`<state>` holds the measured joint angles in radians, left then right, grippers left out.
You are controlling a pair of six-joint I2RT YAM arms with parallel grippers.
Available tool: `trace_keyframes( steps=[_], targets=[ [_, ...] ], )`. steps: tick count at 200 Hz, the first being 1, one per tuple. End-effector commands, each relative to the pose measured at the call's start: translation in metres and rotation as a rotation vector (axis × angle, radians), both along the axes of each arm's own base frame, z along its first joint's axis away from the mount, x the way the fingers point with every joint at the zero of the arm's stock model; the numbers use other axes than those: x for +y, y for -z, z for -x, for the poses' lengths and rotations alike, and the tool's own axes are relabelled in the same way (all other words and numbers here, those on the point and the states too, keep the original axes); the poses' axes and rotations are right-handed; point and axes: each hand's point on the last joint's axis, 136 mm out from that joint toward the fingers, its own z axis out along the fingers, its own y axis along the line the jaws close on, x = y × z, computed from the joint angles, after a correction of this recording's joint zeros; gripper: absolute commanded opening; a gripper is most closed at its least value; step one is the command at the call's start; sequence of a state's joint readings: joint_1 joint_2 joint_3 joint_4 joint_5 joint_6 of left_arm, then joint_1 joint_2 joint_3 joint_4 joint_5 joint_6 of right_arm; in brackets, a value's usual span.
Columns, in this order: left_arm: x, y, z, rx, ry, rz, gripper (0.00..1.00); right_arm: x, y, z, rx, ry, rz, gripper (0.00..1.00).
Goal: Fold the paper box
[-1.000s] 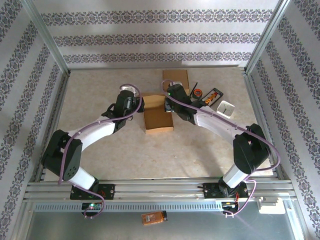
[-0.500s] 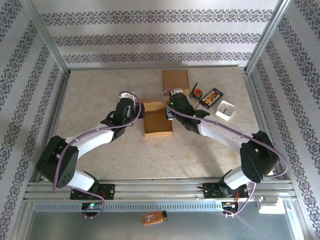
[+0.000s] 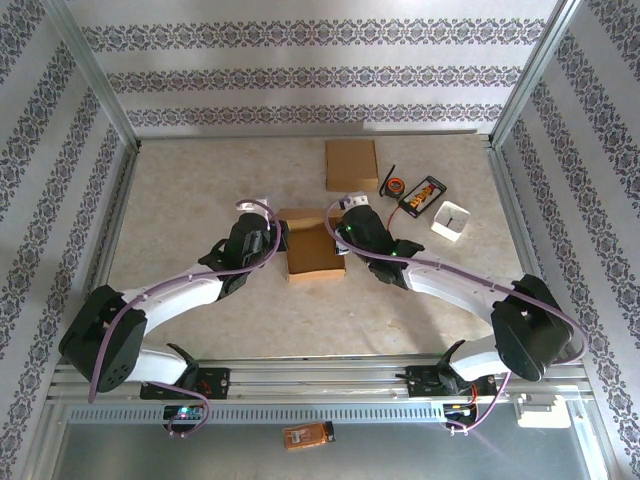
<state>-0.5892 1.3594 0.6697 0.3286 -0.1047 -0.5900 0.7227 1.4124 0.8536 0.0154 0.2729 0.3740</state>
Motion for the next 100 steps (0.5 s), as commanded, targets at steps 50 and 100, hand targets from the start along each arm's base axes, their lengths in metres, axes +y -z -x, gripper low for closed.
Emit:
trace_keyframes(
  steps=[50,100],
  targets=[
    [-0.006,0.062,0.059,0.232,0.054,-0.007,0.16,-0.023,0.042,0.029,0.089,0.033,0.095,0.13],
    [0.002,0.059,0.068,0.22,0.041,-0.011,0.25,-0.016,0.044,0.04,0.093,0.013,0.097,0.16]
  ],
)
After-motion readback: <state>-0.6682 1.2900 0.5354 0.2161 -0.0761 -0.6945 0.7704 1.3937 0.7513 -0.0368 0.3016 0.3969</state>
